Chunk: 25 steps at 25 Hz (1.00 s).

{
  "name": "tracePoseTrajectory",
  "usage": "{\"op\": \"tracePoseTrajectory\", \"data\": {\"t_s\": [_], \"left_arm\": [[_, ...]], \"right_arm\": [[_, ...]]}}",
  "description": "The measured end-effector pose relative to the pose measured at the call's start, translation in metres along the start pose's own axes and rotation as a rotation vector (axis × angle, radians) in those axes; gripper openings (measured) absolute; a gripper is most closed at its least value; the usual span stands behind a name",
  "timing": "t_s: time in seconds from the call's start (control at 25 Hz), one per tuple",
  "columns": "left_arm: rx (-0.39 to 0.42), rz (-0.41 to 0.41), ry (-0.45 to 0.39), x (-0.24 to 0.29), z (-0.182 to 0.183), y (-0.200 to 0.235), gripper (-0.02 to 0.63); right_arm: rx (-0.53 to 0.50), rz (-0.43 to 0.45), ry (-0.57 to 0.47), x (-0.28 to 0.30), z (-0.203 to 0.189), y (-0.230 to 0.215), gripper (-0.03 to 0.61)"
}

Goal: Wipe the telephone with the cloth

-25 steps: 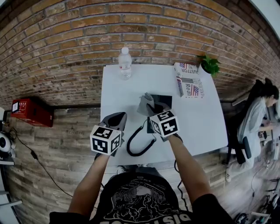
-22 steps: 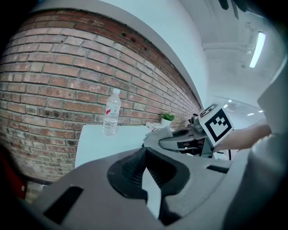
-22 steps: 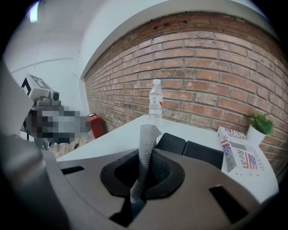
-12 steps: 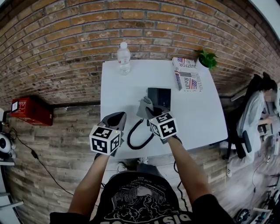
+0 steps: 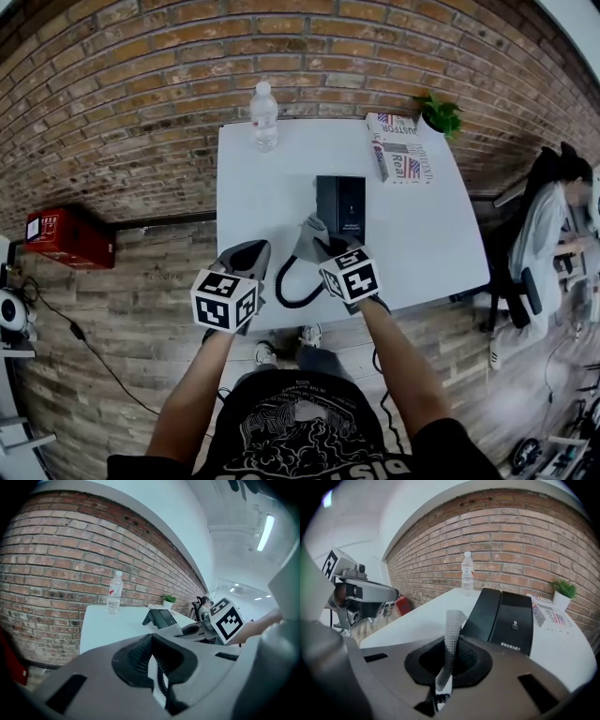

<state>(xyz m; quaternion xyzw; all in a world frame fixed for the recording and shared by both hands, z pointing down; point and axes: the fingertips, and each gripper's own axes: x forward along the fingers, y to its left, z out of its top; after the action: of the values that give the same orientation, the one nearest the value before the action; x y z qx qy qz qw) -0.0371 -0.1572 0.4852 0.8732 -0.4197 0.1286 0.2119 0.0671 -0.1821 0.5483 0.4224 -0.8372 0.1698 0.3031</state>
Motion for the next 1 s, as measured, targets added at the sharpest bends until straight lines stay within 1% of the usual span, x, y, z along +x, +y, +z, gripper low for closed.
{"op": "tracePoseTrajectory", "data": {"t_s": [0.24,0.36,0.52,1.0], "left_arm": [[0.011,-0.003,-0.010,-0.002,0.002,-0.004,0.005],[0.024,-0.007,-0.013,-0.001,0.008,-0.007,0.005],[0.050,0.003,-0.029,-0.002,0.024,-0.008,0.005],[0.099,0.059,-0.077,0.001,0.074,0.000,0.005]], "right_arm": [[0.042,0.010,-0.001,-0.009,-0.022,0.012,0.011],[0.052,0.006,-0.016,-0.018,-0.021,0.013,0.011],[0.069,-0.020,-0.089,-0.041,-0.001,0.002,0.011],[0.112,-0.129,-0.303,-0.112,0.072,-0.068,0.011]]}}
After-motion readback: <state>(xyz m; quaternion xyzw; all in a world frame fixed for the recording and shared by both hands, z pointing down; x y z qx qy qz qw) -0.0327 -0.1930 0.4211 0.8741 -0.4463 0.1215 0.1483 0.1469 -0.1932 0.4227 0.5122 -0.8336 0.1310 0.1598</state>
